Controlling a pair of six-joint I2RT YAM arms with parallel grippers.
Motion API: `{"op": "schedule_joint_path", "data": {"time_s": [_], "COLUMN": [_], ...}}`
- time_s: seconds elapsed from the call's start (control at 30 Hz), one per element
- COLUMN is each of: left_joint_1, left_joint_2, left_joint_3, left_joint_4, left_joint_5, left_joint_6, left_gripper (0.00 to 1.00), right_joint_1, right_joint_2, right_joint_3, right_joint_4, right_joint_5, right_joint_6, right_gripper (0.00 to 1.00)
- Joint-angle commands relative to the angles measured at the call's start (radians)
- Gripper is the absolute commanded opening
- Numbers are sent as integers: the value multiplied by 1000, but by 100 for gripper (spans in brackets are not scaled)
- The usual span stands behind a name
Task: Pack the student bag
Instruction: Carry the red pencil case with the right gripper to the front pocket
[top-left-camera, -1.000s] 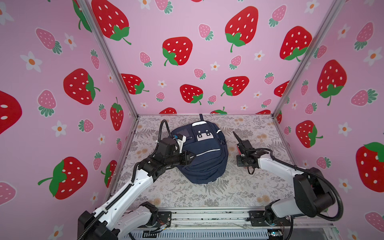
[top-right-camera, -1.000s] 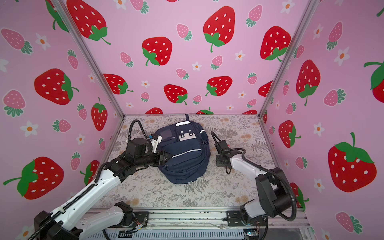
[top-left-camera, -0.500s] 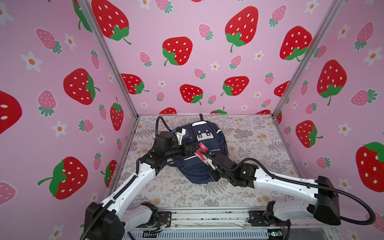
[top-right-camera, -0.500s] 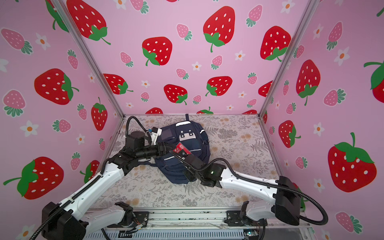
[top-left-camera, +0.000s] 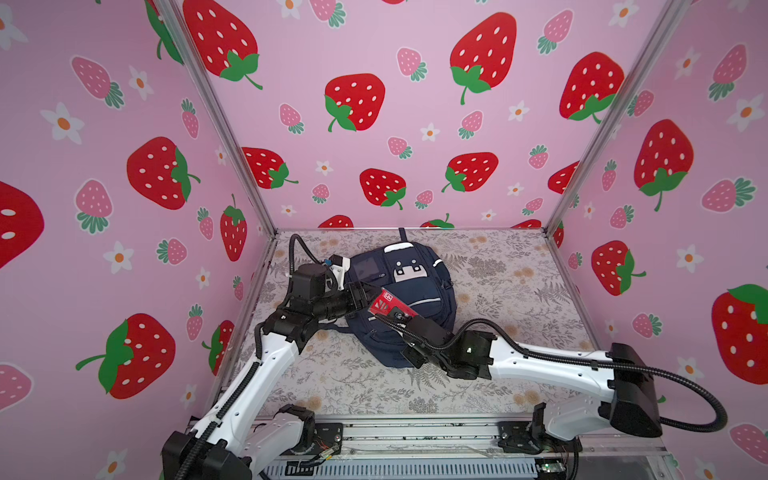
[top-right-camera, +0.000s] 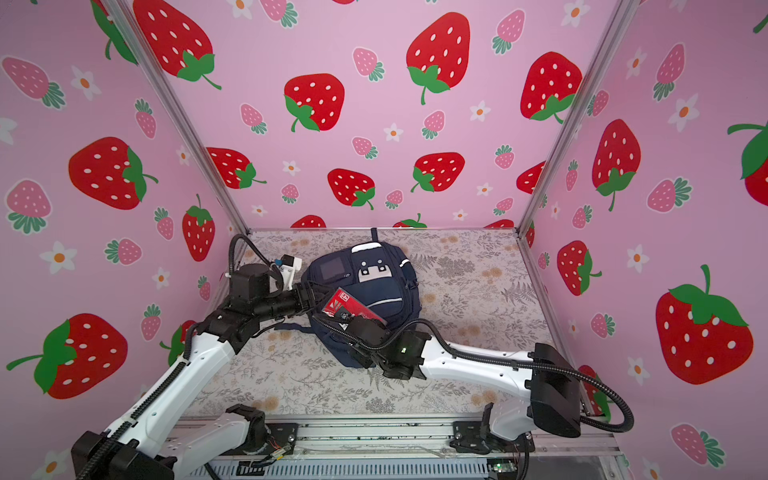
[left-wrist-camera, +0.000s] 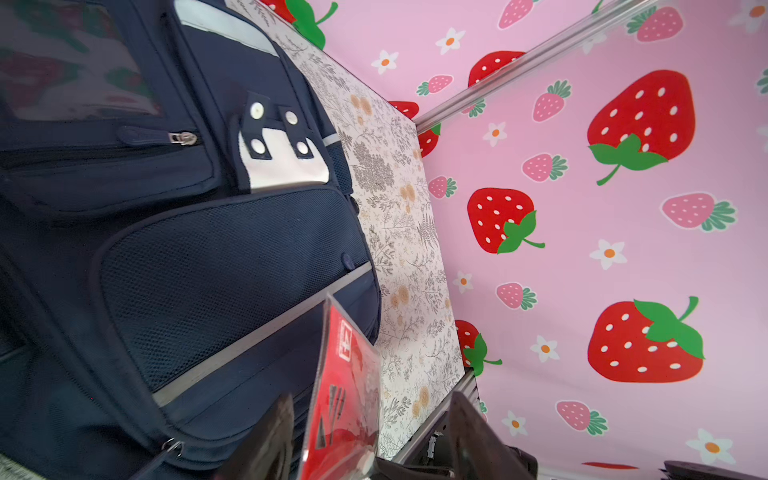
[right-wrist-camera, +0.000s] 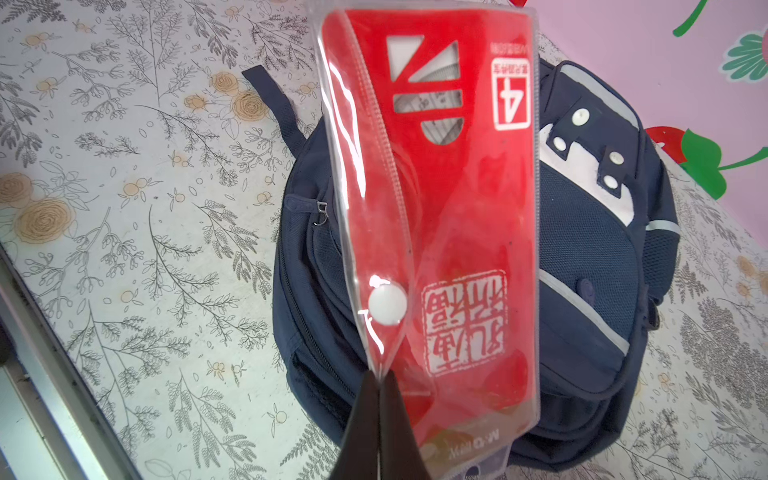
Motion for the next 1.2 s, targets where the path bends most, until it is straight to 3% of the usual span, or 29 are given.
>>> {"op": "schedule_joint_path", "data": {"time_s": [0.0,0.2,0.43,0.53,0.7,0.8,0.87,1.03,1.17], "left_joint_1": [9,9,9,9,9,9,10,19,21], "left_joint_2": [17,89,90,89,88,79,65,-10,-67], "left_joint_3": [9,-14,-29,-38,-46,-49,-59,-127,-216], "left_joint_4": [-33,37,68,90,132,133,146,273,464], "left_joint_5": [53,168,186,186,194,190,179,102,62], "left_joint_6": [15,-25,-45,-59,-89,-89,-95,-179,-301], "left_gripper": [60,47,29,16,1,0,0,0,0], "right_joint_1": [16,20,25,26,26,25,25,16,-82], "right_joint_2": [-30,-42,-42,-47,-79,-96,-101,-114,-135], "right_joint_3": [27,39,47,48,22,9,13,33,44], "right_joint_4": [4,5,4,4,21,37,35,-18,-52], "right_joint_5": [28,29,26,32,40,51,71,207,94], "right_joint_6": [-5,-8,-6,-2,13,28,42,125,249], "right_gripper": [0,1,1,1,3,7,18,75,82]}}
